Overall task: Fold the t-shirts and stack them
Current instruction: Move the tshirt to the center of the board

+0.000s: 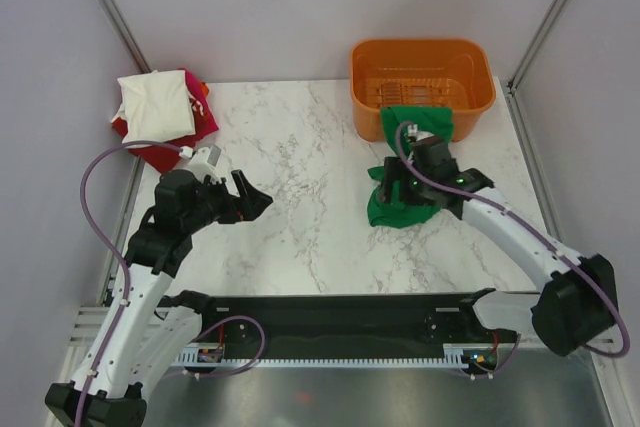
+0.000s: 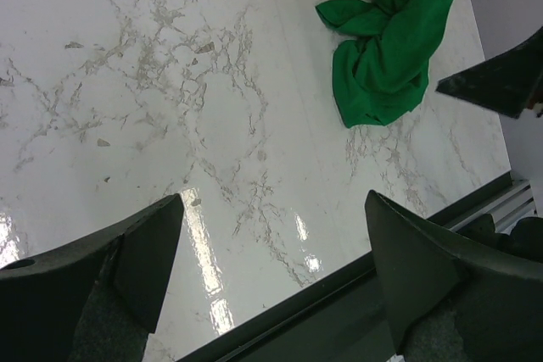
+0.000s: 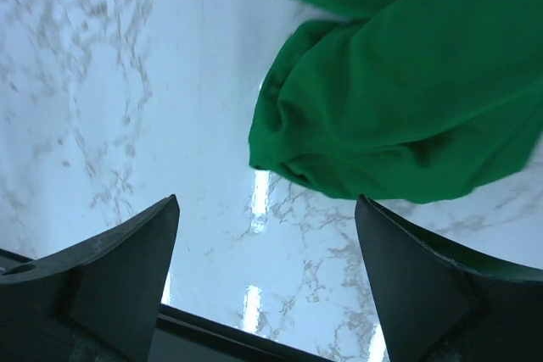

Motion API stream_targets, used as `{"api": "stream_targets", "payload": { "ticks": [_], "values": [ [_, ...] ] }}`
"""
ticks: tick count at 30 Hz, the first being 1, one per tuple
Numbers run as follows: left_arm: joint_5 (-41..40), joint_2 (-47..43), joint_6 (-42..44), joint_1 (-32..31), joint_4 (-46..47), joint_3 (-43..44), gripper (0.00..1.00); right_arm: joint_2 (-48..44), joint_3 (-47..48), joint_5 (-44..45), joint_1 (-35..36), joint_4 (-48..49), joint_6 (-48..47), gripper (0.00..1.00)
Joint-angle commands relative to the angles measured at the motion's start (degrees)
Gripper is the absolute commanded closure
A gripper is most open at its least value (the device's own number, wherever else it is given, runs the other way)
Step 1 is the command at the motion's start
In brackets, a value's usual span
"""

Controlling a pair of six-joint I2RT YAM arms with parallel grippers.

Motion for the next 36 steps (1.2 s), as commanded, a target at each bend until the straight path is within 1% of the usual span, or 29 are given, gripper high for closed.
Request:
{"api": "stream_targets", "payload": {
  "ticks": [1,4,7,9,12,15,17,18,21,22,23,24,25,26,28,29,30,31,32,33,36],
  "values": [
    [-0.95,-0.74,1.65,-0.06,0.59,0.27,0.05,5.65,-2.33,8.14,9.75,4.69,3.87,0.09],
    [-1.04,-0.66,1.65,-0.06,0.59,0.27,0.05,13.3,0.64,11.67,14.34,5.77,4.06,0.14],
    [-0.77,-0.66,1.65,-0.15,0.59,0.27,0.05,19.98,4.42,15.27,16.64,5.94,2.83,0.16],
    [-0.69,-0.66,1.65,-0.15,0.68,0.27,0.05,23.66,5.84,17.03,17.08,5.86,2.22,0.18],
    [-0.77,-1.01,1.65,-0.15,0.51,0.27,0.05,27.98,7.51,17.13,17.52,6.82,1.69,0.28],
    [-0.77,-1.1,1.65,-0.15,0.51,0.27,0.05,31.84,7.95,17.31,18.49,7.35,1.25,0.31],
    [-0.95,-1.1,1.65,-0.15,0.42,0.27,0.05,33.78,7.95,17.31,19.28,7.35,0.81,0.43],
    [-0.86,-1.1,1.65,-0.15,0.5,0.27,0.05,33.88,7.6,17.22,19.46,7.0,0.55,0.58],
    [-1.21,-1.36,1.65,-0.15,0.42,0.27,0.05,30.47,4.45,18.01,19.46,5.86,0.55,0.83],
    [-1.39,-1.45,1.65,-0.15,0.33,0.27,0.05,28.89,3.39,18.71,19.46,5.07,0.63,0.9],
    [-1.65,-1.45,1.57,-0.15,0.33,0.27,0.06,25.22,2.6,18.63,19.37,3.76,0.72,0.97],
    [-1.83,-1.53,1.57,-0.06,0.33,0.27,0.06,22.75,1.37,18.54,19.46,-0.52,1.16,1.0],
    [-1.48,-1.36,1.65,-0.15,0.33,0.35,0.06,19.59,0.4,18.62,19.46,-2.65,2.81,1.0],
    [-0.87,-1.19,1.65,-0.15,0.33,0.44,0.07,11.29,-0.91,18.54,19.54,-4.5,4.31,1.0],
    [-0.94,0.12,1.22,-0.67,0.33,0.27,0.07,2.2,-4.78,18.1,19.46,-9.68,7.03,1.0],
    [-1.38,0.83,0.78,-1.11,0.24,0.27,0.08,-6.02,-5.75,17.14,19.54,-11.53,10.27,0.98],
    [-2.52,1.53,0.6,-2.51,0.07,0.35,0.09,-9.15,-6.46,16.96,19.55,-15.98,11.69,0.46],
    [-2.88,3.02,0.51,-3.31,0.07,0.61,0.09,-11.71,-6.46,16.87,19.55,-18.2,13.36,0.26],
    [-3.32,3.64,0.6,-4.36,0.07,0.79,0.11,-15.21,-6.29,16.43,19.55,-20.05,15.29,0.08],
    [-3.76,4.17,0.77,-4.63,-0.11,1.05,0.11,-16.29,-5.68,16.34,19.63,-22.86,16.01,0.02],
    [-5.07,4.18,1.65,-4.72,-1.16,1.5,0.11,-17.1,-4.18,17.13,19.9,-22.01,15.93,0.02]
  ]
}}
